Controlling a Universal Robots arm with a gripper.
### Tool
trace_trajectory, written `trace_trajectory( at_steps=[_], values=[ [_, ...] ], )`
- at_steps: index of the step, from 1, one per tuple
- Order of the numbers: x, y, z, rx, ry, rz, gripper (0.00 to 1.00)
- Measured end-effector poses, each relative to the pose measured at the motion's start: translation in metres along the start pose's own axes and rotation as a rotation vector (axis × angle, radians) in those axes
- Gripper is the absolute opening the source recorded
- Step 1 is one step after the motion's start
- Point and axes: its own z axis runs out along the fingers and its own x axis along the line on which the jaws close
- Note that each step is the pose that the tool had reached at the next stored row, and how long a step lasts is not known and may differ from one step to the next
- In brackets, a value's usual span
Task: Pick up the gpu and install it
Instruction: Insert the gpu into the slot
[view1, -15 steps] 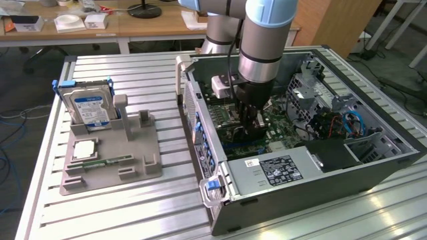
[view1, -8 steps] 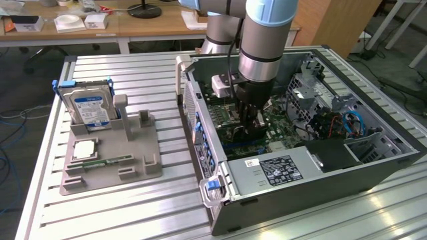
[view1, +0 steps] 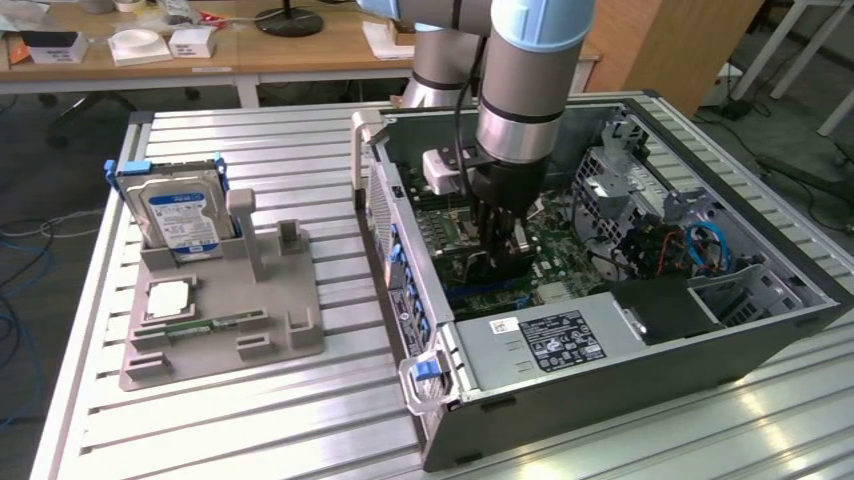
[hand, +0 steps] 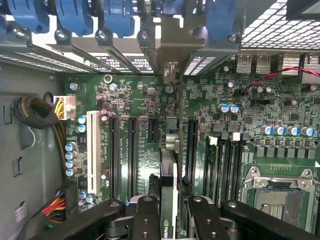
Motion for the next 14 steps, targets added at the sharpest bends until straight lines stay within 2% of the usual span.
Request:
trace_trajectory(
  at_steps=[14],
  values=[
    [-0.0003,0.0007,0.0026,0.0001,-0.0002,0.000,0.26]
  ],
)
